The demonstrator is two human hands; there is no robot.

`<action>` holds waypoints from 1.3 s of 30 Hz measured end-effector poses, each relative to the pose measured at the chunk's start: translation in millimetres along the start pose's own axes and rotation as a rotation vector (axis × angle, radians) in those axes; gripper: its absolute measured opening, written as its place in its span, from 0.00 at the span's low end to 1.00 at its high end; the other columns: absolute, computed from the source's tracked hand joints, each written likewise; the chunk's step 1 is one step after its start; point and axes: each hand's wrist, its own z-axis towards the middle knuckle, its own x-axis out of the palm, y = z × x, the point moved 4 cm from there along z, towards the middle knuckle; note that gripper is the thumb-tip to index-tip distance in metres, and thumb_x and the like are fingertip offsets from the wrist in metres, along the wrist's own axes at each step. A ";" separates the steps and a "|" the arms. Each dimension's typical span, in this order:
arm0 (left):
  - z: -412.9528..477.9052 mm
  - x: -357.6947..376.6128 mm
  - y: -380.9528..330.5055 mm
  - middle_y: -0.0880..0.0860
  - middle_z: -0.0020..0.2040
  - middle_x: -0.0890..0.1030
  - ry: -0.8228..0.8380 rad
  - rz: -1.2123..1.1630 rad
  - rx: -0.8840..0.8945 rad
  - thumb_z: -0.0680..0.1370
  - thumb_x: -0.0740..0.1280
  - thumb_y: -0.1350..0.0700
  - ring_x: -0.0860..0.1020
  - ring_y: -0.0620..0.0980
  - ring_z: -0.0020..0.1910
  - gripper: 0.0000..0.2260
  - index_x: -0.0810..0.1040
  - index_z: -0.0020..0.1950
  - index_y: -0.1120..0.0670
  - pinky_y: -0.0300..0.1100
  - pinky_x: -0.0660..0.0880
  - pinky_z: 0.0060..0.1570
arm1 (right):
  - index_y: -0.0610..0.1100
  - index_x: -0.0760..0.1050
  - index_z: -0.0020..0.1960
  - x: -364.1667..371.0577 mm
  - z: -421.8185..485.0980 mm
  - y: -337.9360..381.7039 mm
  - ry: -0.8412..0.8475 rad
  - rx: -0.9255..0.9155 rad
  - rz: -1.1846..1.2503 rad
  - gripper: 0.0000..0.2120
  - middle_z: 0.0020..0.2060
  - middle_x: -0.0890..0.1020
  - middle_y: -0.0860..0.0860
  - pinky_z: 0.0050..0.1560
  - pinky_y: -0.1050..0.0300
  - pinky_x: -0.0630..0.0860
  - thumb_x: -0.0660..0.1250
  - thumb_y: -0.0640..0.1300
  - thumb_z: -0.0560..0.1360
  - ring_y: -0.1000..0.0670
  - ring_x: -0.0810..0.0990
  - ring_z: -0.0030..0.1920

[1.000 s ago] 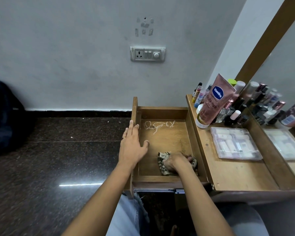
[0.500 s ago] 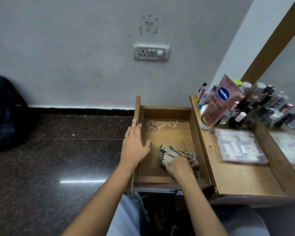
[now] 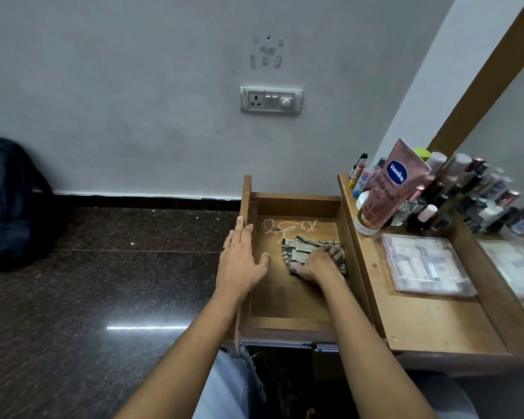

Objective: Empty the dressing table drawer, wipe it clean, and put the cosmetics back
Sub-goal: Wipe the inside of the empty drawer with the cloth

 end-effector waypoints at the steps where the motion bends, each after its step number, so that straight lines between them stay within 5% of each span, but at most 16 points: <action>1: 0.4 0.2 -0.2 0.49 0.80 0.46 0.001 0.003 -0.001 0.78 0.65 0.46 0.52 0.53 0.78 0.33 0.55 0.78 0.51 0.49 0.56 0.74 | 0.31 0.34 0.75 -3.4 4.1 1.6 0.001 -0.015 0.003 0.60 0.75 0.41 0.34 0.76 0.44 0.47 0.69 0.64 0.69 0.35 0.41 0.76; 13: -0.8 0.3 -0.1 0.49 0.80 0.46 -0.009 0.005 0.002 0.78 0.64 0.45 0.52 0.53 0.78 0.33 0.54 0.78 0.51 0.48 0.55 0.74 | 0.36 0.34 0.77 -17.9 9.6 7.1 -0.061 -0.119 0.067 0.50 0.75 0.35 0.36 0.75 0.43 0.40 0.69 0.49 0.74 0.38 0.34 0.75; 17: -0.9 0.9 0.2 0.49 0.80 0.46 -0.013 0.015 -0.005 0.78 0.64 0.44 0.52 0.53 0.78 0.33 0.54 0.78 0.50 0.48 0.55 0.74 | 0.38 0.33 0.77 -10.6 12.4 13.0 -0.133 -0.090 0.229 0.45 0.75 0.35 0.35 0.73 0.42 0.35 0.58 0.58 0.79 0.37 0.34 0.75; 20: -0.1 1.6 0.6 0.49 0.80 0.46 -0.011 0.006 -0.005 0.78 0.64 0.44 0.53 0.53 0.78 0.33 0.54 0.78 0.50 0.48 0.56 0.73 | 0.38 0.37 0.78 -0.5 21.4 12.8 -0.205 -0.099 0.117 0.41 0.76 0.38 0.36 0.73 0.43 0.34 0.52 0.62 0.79 0.38 0.36 0.76; 28: -0.1 1.5 1.1 0.49 0.80 0.46 -0.006 0.020 0.008 0.77 0.64 0.45 0.53 0.53 0.78 0.33 0.55 0.78 0.51 0.49 0.58 0.73 | 0.37 0.39 0.78 1.2 16.5 2.2 -0.151 -0.215 -0.041 0.41 0.76 0.41 0.37 0.75 0.44 0.38 0.52 0.62 0.79 0.38 0.38 0.76; 35: -1.9 -0.5 -1.3 0.50 0.80 0.47 -0.014 0.012 0.023 0.77 0.64 0.47 0.53 0.54 0.78 0.32 0.55 0.78 0.53 0.49 0.58 0.73 | 0.29 0.40 0.76 24.6 -25.0 -8.2 -0.078 0.031 0.029 0.37 0.75 0.39 0.33 0.75 0.43 0.40 0.54 0.50 0.80 0.37 0.38 0.76; 39: -2.0 0.4 -0.1 0.50 0.80 0.48 -0.017 0.005 0.020 0.77 0.65 0.47 0.54 0.54 0.77 0.32 0.56 0.78 0.53 0.49 0.58 0.73 | 0.30 0.36 0.75 31.0 -22.2 0.8 -0.089 0.073 0.148 0.41 0.75 0.38 0.34 0.74 0.44 0.37 0.54 0.55 0.80 0.37 0.37 0.76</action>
